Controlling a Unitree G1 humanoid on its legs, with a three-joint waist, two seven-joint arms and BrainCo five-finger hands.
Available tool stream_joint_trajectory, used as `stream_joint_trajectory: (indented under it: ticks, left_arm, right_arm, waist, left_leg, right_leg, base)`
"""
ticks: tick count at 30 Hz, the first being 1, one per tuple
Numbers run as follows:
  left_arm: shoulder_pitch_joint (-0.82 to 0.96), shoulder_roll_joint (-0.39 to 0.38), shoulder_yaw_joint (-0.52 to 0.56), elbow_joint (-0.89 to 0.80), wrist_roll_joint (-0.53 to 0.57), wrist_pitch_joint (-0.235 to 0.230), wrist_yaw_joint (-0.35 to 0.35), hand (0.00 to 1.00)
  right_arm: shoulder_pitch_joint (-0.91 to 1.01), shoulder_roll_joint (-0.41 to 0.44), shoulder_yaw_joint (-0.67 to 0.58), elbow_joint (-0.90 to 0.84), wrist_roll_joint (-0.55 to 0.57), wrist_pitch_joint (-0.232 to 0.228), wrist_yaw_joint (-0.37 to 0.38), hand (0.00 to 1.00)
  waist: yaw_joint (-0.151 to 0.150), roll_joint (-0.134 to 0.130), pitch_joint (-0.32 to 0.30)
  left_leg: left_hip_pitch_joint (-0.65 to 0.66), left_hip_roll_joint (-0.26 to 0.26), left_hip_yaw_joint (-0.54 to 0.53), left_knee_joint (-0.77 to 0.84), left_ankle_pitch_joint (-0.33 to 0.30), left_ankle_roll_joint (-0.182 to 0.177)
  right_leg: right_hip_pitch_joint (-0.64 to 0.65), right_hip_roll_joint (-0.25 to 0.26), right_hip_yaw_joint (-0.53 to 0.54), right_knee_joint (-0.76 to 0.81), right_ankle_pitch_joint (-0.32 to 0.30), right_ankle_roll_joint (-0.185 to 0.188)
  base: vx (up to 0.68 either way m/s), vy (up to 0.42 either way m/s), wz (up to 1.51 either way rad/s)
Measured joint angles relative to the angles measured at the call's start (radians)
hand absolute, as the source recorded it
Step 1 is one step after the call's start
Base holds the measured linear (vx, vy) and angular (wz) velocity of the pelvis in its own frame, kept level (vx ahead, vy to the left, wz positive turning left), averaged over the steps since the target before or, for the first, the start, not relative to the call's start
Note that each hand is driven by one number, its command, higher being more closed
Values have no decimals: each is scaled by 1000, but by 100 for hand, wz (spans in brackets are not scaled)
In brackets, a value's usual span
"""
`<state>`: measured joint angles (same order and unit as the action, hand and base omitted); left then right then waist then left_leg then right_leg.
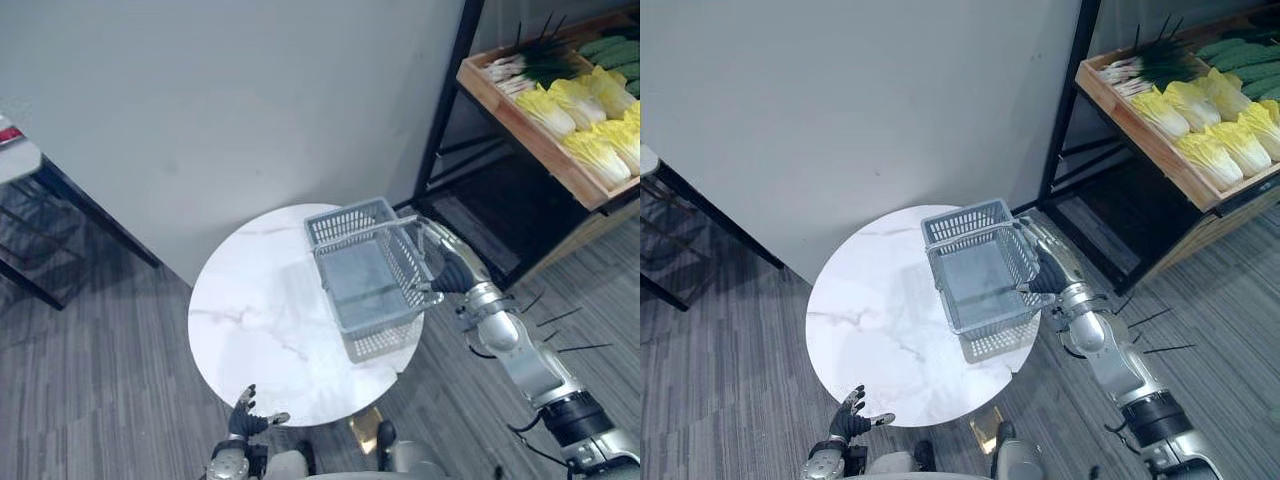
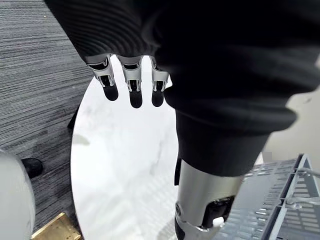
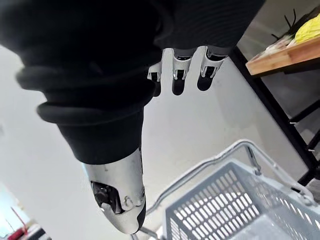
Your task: Pick vegetable in the basket
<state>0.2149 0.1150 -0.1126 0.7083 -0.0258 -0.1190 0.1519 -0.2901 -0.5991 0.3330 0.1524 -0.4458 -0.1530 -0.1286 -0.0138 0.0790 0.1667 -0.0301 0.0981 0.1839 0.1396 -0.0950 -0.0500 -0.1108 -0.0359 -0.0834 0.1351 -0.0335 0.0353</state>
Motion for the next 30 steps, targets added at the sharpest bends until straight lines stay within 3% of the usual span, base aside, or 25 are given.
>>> stream_joint_trajectory:
  ticks: [5,10,16,21,22,26,30]
  left_arm:
    - [-33,32,0,0,-2,-3,4,0]
    - [-76,30,8,-1,-15,-23,26,0]
    - [-86,29,21,-2,-64,-44,35,0]
    - [-122,24,24,-11,-99,-48,47,0]
    - [-133,24,24,-13,-102,-54,48,0]
    - [-146,24,26,-13,-122,-65,50,0]
    - [-149,25,28,-14,-140,-66,51,0]
  right_arm:
    - [-205,-35,105,124,-41,3,-3,0]
    - [-378,-62,119,220,-76,5,-27,0]
    - [-590,-121,155,379,-76,13,-50,0]
    - [-731,-129,158,561,-75,50,-81,0]
    - [-752,-125,162,598,-74,52,-85,100]
    - [-771,-113,196,690,-75,54,-90,100]
    - [-798,-116,195,730,-74,56,-88,100]
  waist:
    - [8,7,12]
    - [27,24,50]
    - [40,53,106]
    - [84,98,146]
    - [88,106,158]
    - [112,115,175]
    - [113,117,176]
  left_leg:
    - [-78,-28,4,-35,33,25]
    - [-144,-43,-13,-47,63,34]
    - [-181,-61,-71,-110,127,31]
    - [-210,-62,-120,-142,166,23]
    - [-220,-62,-135,-144,174,24]
    - [-228,-57,-165,-179,206,15]
    - [-238,-59,-212,-203,233,6]
  right_leg:
    - [-64,-18,11,-69,67,7]
    - [-118,-34,-2,-93,98,9]
    - [-156,-37,-58,-97,104,10]
    - [-180,-38,-94,-90,102,7]
    - [-189,-39,-108,-80,96,0]
    - [-218,-39,-133,-41,76,-12]
    - [-264,-54,-160,63,18,-20]
  base:
    - [-84,56,-4]
    - [-40,35,10]
    - [2,0,28]
    - [-17,-15,27]
    - [-41,-27,25]
    - [-35,-42,23]
    - [-33,-46,29]
